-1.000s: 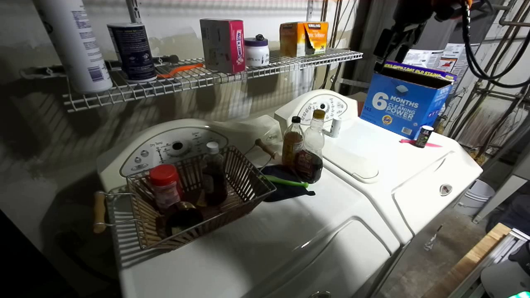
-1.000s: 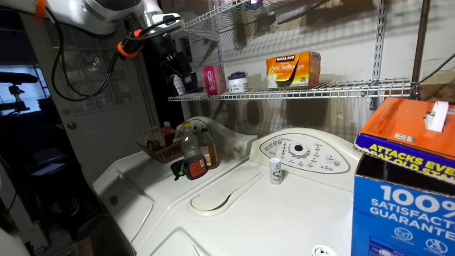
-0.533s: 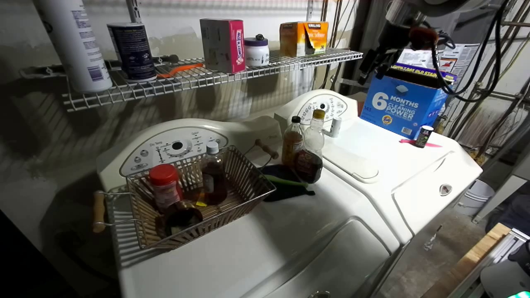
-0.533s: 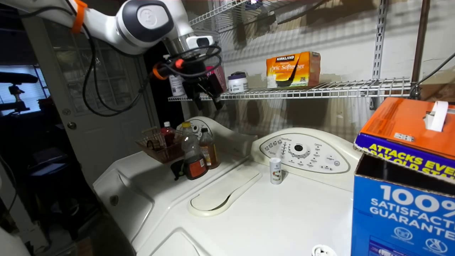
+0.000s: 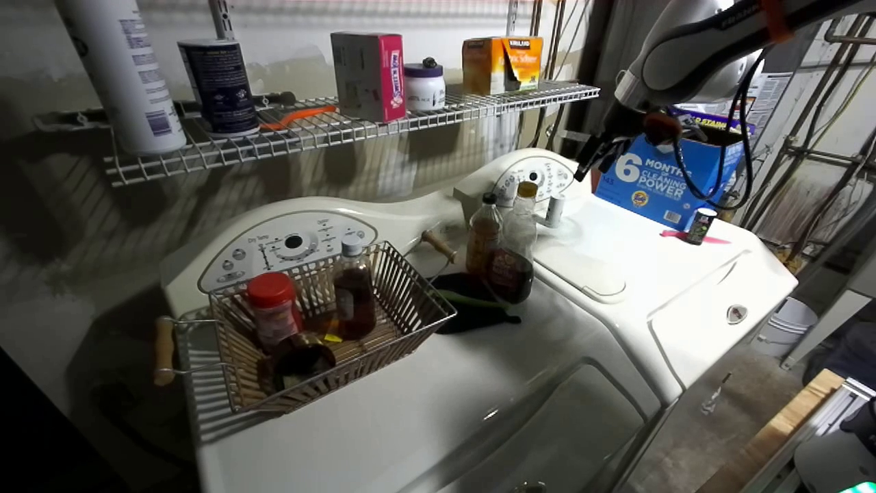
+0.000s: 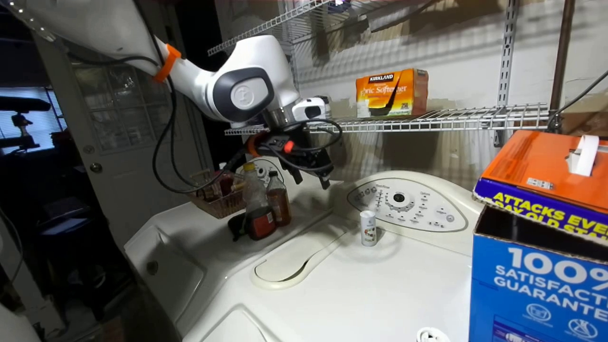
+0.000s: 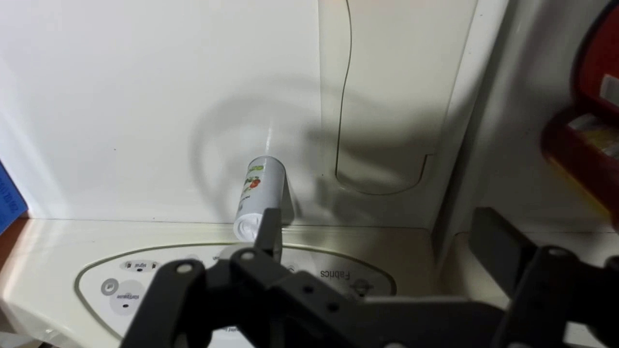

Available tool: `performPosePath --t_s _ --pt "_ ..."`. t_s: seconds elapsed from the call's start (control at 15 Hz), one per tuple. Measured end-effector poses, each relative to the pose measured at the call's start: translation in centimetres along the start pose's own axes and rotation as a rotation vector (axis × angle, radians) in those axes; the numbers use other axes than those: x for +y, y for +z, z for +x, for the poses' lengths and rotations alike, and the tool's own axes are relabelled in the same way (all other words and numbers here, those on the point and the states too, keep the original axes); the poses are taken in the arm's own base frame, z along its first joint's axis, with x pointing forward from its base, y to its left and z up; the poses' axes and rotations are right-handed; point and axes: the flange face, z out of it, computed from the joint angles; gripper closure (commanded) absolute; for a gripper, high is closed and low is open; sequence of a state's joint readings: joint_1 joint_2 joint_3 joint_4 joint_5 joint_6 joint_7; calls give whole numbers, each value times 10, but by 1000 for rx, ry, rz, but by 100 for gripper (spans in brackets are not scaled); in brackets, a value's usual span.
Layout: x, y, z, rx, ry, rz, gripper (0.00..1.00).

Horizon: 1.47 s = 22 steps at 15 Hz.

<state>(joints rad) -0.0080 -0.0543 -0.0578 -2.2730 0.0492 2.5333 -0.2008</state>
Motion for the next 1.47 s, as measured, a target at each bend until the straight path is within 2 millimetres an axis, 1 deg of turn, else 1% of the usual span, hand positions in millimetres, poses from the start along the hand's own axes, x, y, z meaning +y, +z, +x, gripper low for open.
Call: performPosePath --t_s 0.2,0.33,0.6,1.0,1.27,1.47 --pt "13 32 -5 -24 22 11 0" --pt "19 49 -7 -28 44 15 0" --pt "31 74 -1 -6 68 0 0" --pt "55 95 23 17 108 -10 0" --pt "54 106 39 32 140 21 0" --pt "55 115 44 32 140 21 0"
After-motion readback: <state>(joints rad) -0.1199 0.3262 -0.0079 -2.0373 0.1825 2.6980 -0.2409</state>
